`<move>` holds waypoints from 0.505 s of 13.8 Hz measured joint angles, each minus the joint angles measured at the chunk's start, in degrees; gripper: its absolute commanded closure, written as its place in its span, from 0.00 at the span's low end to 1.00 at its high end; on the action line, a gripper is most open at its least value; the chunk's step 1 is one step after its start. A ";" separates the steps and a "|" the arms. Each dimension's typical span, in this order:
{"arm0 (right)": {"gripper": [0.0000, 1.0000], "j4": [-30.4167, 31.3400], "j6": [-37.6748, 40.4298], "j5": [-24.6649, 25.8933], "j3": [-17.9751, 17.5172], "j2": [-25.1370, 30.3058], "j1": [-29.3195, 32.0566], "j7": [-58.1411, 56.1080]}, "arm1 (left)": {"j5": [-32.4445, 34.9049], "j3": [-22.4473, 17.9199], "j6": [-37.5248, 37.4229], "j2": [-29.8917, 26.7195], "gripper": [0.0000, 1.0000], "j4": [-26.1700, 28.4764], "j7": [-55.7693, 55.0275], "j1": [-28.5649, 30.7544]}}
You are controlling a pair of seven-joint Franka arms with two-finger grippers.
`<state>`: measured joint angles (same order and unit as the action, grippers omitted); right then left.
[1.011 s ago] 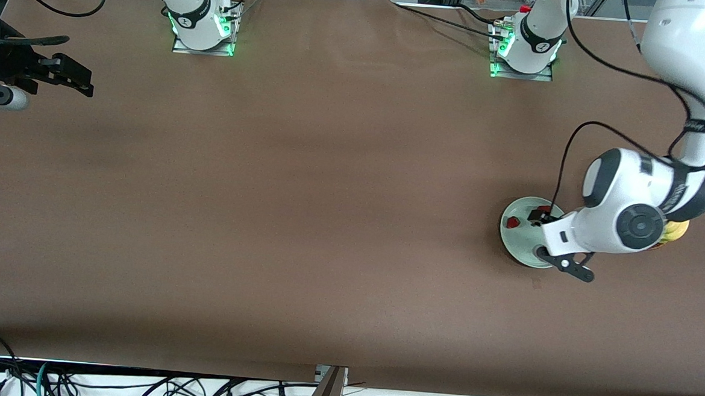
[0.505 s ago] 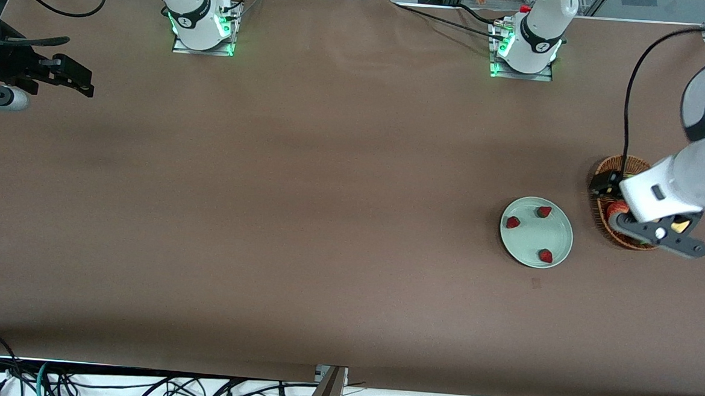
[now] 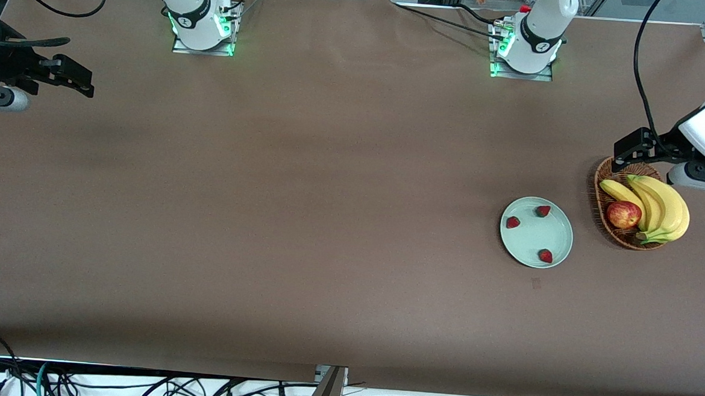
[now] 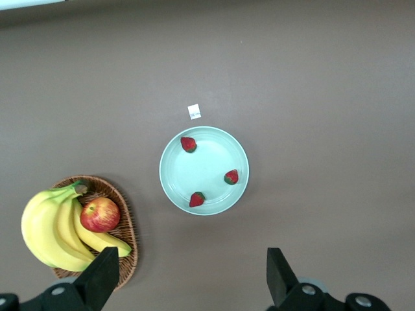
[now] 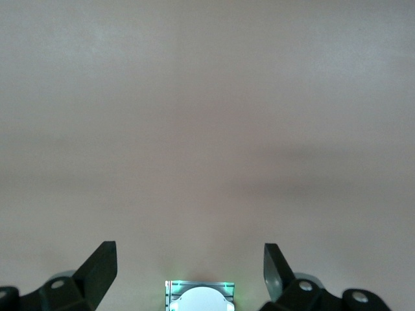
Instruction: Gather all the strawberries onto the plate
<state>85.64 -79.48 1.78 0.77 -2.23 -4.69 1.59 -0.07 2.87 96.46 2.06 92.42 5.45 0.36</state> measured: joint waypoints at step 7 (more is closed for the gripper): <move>0.00 0.00 0.00 0.00 0.04 -0.04 0.03 0.00 | 0.45 -1.10 0.98 -3.12 0.00 5.10 -1.10 -2.47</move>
<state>85.64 -79.48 1.78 0.81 -2.27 -4.67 1.59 0.38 1.76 97.44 -1.06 97.52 4.34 -2.12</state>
